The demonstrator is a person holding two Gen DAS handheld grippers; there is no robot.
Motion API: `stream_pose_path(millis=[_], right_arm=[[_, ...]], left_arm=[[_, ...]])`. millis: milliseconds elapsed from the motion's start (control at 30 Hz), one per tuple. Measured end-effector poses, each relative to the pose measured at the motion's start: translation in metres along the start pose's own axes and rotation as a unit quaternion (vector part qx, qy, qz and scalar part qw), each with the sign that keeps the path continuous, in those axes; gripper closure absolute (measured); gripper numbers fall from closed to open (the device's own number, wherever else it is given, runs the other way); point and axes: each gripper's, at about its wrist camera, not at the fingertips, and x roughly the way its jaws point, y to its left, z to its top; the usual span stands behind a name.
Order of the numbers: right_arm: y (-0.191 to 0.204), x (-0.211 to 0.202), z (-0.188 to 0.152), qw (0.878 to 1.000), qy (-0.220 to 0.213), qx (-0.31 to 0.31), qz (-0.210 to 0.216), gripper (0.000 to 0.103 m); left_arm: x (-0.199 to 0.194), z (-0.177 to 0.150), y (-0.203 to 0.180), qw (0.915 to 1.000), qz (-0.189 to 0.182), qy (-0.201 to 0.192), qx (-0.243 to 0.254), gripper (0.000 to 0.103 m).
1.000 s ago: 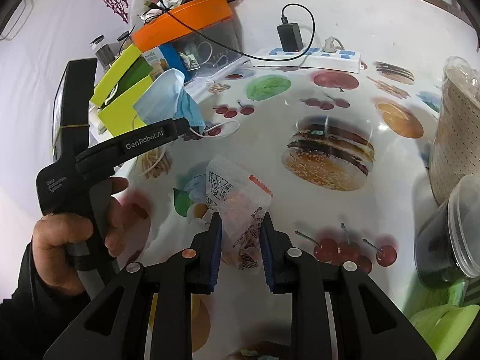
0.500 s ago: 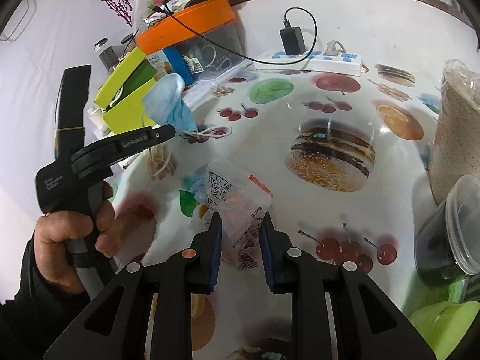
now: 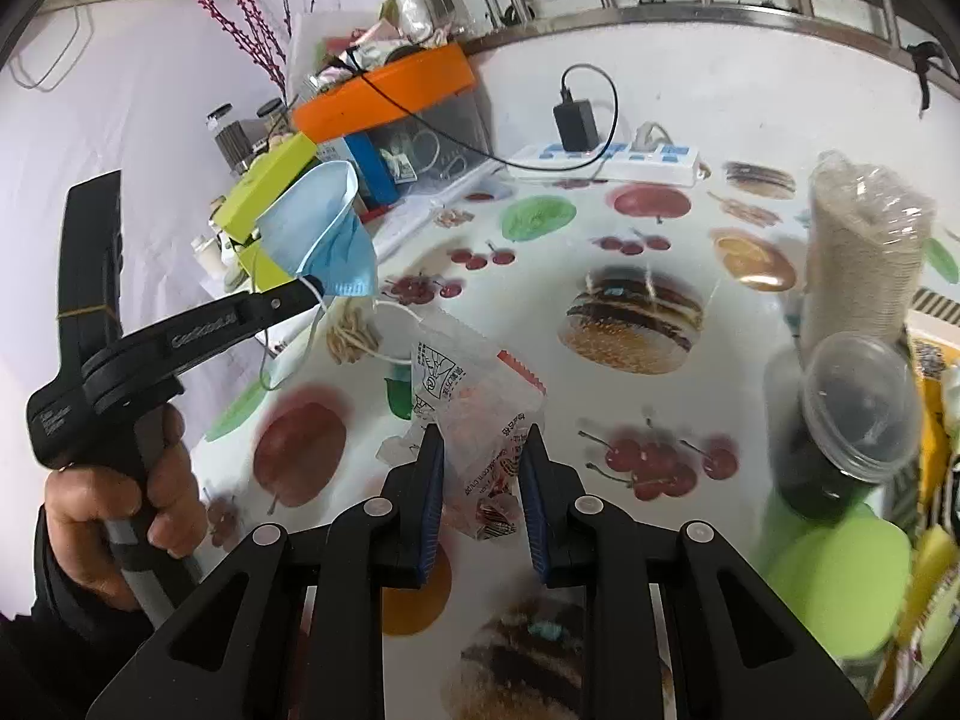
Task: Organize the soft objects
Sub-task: 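Carry the plastic bag with right tool while left tool carries mask to yellow box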
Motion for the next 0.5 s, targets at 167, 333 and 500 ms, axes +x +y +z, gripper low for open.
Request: stream_pose_path(millis=[167, 333, 500], right_arm=[[0.001, -0.024, -0.005, 1.000, -0.016, -0.004, -0.004, 0.078], [0.000, -0.046, -0.009, 0.999, -0.029, -0.007, -0.014, 0.078], [-0.003, -0.069, -0.015, 0.999, -0.046, -0.007, -0.023, 0.078]], left_arm=[[-0.028, -0.008, -0.012, 0.9997, -0.021, -0.010, 0.012, 0.100], [-0.050, -0.017, -0.026, 0.9986, -0.045, -0.014, 0.024, 0.100], [-0.067, -0.025, -0.044, 0.9968, -0.065, -0.016, 0.042, 0.100]])
